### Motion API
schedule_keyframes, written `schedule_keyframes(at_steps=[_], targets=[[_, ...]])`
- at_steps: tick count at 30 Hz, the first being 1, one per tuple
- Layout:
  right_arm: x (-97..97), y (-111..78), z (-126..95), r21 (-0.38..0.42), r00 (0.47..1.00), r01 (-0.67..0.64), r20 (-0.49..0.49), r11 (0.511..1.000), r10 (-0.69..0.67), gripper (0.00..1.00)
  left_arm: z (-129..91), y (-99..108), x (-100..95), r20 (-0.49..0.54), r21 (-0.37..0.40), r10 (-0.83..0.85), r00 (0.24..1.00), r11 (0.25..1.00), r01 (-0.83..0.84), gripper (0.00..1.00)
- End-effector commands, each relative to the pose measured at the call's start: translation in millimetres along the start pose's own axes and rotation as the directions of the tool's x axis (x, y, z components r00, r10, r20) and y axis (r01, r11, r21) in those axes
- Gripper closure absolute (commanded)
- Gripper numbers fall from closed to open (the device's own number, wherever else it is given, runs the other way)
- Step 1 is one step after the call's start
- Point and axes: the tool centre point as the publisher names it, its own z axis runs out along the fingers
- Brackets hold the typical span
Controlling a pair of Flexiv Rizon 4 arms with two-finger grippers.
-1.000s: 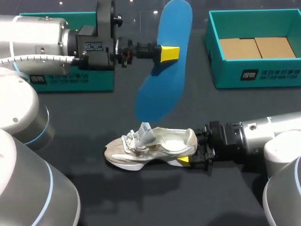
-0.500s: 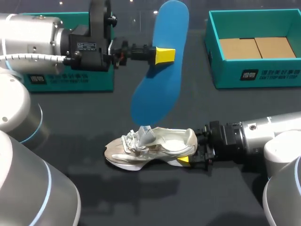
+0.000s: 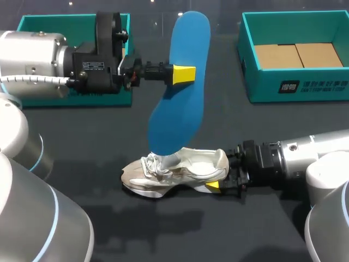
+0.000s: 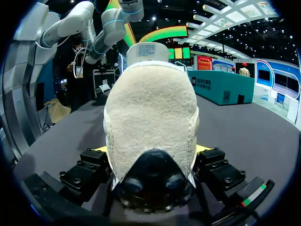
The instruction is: Take the shoe out of the shoebox, open the shoe tongue, remove and reinsert the insole, then place the shoe into the shoebox
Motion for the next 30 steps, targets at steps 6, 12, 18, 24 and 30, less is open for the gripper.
schedule_keyframes(at_steps=[6, 12, 18, 24, 30], targets=[[-0.5, 0.4, -0.6, 0.010, 1.000, -0.007, 0.017, 1.000, 0.007, 0.73, -2.0, 2.6, 1.8, 0.002, 0.003, 0.001, 1.000, 1.000, -0.001, 1.00], [0.6, 0.1, -4.3, 0.057, 0.999, -0.035, 0.026, 0.998, 0.033, 0.00, -2.0, 2.6, 1.8, 0.002, 0.003, 0.001, 1.000, 1.000, -0.001, 1.00], [3.8, 1.8, -15.1, 0.130, 0.998, -0.060, 0.044, 0.990, 0.055, 0.00, -2.0, 2.6, 1.8, 0.002, 0.003, 0.001, 1.000, 1.000, -0.001, 1.00], [6.1, 5.5, -29.7, 0.279, 0.994, -0.101, 0.057, 0.955, 0.088, 0.00, -2.0, 2.6, 1.8, 0.002, 0.003, 0.001, 1.000, 1.000, -0.001, 1.00], [10.4, 16.1, -46.8, 0.466, 0.990, -0.141, 0.077, 0.873, 0.119, 0.00, -2.0, 2.6, 1.8, 0.002, 0.003, 0.001, 1.000, 1.000, -0.001, 1.00]])
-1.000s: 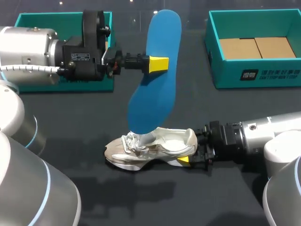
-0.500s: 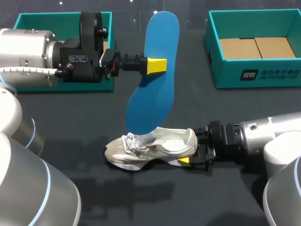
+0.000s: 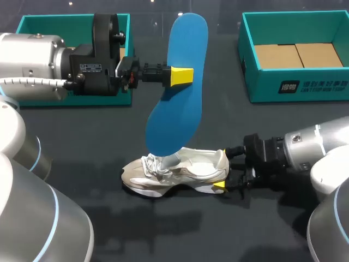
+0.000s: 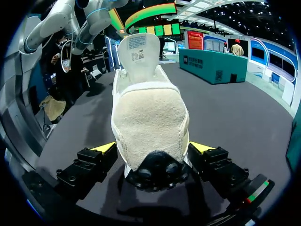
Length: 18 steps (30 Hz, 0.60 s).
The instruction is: Take the shoe out of the shoebox, open the shoe tongue, remove and reinsert the insole, then place the shoe into the shoebox
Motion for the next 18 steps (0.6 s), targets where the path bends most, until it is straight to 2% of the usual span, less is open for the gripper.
schedule_keyframes(at_steps=[1, 6, 7, 9, 18], targets=[[6.7, 11.3, -22.3, 0.278, 1.000, -0.027, 0.006, 0.960, 0.026, 0.00, 0.5, 1.0, 0.3, 0.001, 0.001, 0.000, 1.000, 1.000, 0.000, 1.00], [11.0, 15.1, -36.6, 0.455, 0.997, -0.079, 0.031, 0.887, 0.072, 0.00, 0.5, 1.0, 0.3, 0.001, 0.001, 0.000, 1.000, 1.000, 0.000, 1.00], [11.8, 16.6, -38.7, 0.500, 0.996, -0.094, 0.046, 0.861, 0.082, 0.00, 0.5, 1.0, 0.3, 0.001, 0.001, 0.000, 1.000, 1.000, 0.000, 1.00], [13.6, 19.9, -43.1, 0.641, 0.987, -0.163, 0.106, 0.751, 0.123, 0.00, 0.5, 1.0, 0.3, 0.001, 0.001, 0.000, 1.000, 1.000, 0.000, 1.00], [13.6, 19.9, -43.1, 0.641, 0.987, -0.163, 0.106, 0.751, 0.123, 0.00, 0.5, 1.0, 0.3, 0.001, 0.001, 0.000, 1.000, 1.000, 0.000, 1.00]])
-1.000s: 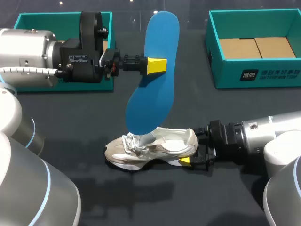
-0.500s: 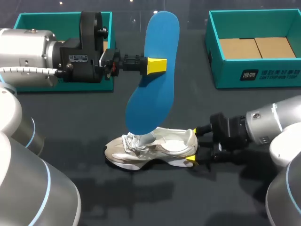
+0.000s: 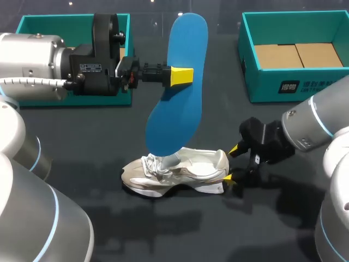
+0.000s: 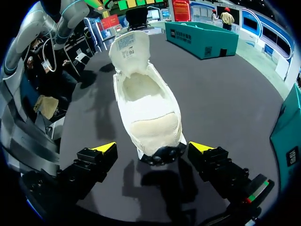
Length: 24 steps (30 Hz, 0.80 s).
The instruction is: Take the shoe out of the shoebox, open the shoe tongue, remove and reinsert the insole, then place the shoe into the shoebox
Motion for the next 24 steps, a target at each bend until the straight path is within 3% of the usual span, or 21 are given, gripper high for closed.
schedule_keyframes(at_steps=[1, 5, 11, 16, 24], targets=[[3.6, 4.2, 2.2, 0.368, 1.000, -0.004, 0.013, 0.930, 0.000, 0.00, 0.5, 1.0, 0.3, 0.001, 0.001, 0.000, 1.000, 1.000, 0.000, 1.00], [3.6, 4.2, 2.2, 0.368, 1.000, -0.004, 0.013, 0.930, 0.000, 0.00, 0.5, 1.0, 0.3, 0.001, 0.001, 0.000, 1.000, 1.000, 0.000, 1.00], [11.6, 21.1, -1.8, 0.496, 0.997, -0.026, 0.082, 0.868, -0.017, 0.00, 0.5, 1.0, 0.3, 0.001, 0.001, 0.000, 1.000, 1.000, 0.000, 1.00], [19.5, 32.2, -3.6, 0.616, 0.991, -0.019, 0.116, 0.787, -0.067, 0.00, 0.5, 1.0, 0.3, 0.001, 0.001, 0.000, 1.000, 1.000, 0.000, 1.00], [22.8, 40.6, -4.3, 0.659, 0.990, -0.012, 0.113, 0.752, -0.083, 0.00, 0.5, 1.0, 0.3, 0.001, 0.001, 0.000, 1.000, 1.000, 0.000, 1.00]])
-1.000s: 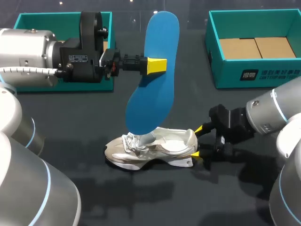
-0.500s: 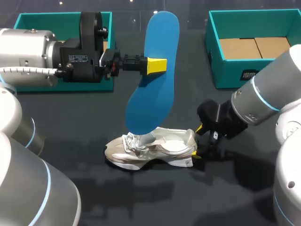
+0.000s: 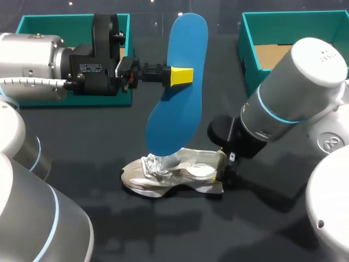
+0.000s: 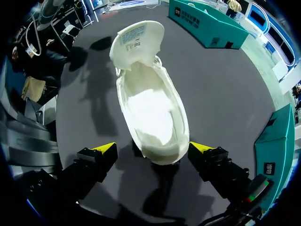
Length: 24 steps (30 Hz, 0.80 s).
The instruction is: Take the shoe out of the shoebox, open the shoe tongue, remove and reinsert the insole, then place the shoe into the shoebox
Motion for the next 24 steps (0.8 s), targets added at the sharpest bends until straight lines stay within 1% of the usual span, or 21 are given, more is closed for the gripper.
schedule_keyframes(at_steps=[1, 7, 13, 17, 24], targets=[[4.0, 10.9, -3.5, 0.403, 1.000, 0.012, 0.000, 0.915, -0.014, 0.00, 0.5, 1.1, 0.3, 0.001, 0.001, 0.000, 1.000, 1.000, 0.000, 1.00], [3.5, 15.2, -4.5, 0.419, 1.000, 0.025, -0.008, 0.908, -0.024, 0.00, 0.5, 1.1, 0.3, 0.001, 0.001, 0.000, 1.000, 1.000, 0.000, 1.00], [7.2, 19.7, -6.9, 0.434, 0.999, 0.041, -0.005, 0.900, -0.043, 0.00, 0.5, 1.1, 0.3, 0.001, 0.001, 0.000, 1.000, 1.000, 0.000, 1.00], [7.0, 20.9, -6.6, 0.431, 0.998, 0.054, -0.007, 0.901, -0.057, 0.00, 0.5, 1.1, 0.3, 0.001, 0.001, 0.000, 1.000, 1.000, 0.000, 1.00], [0.1, 23.5, -7.3, 0.415, 0.997, 0.070, -0.010, 0.907, -0.073, 0.00, 0.5, 1.1, 0.3, 0.001, 0.001, 0.000, 1.000, 1.000, 0.000, 1.00]])
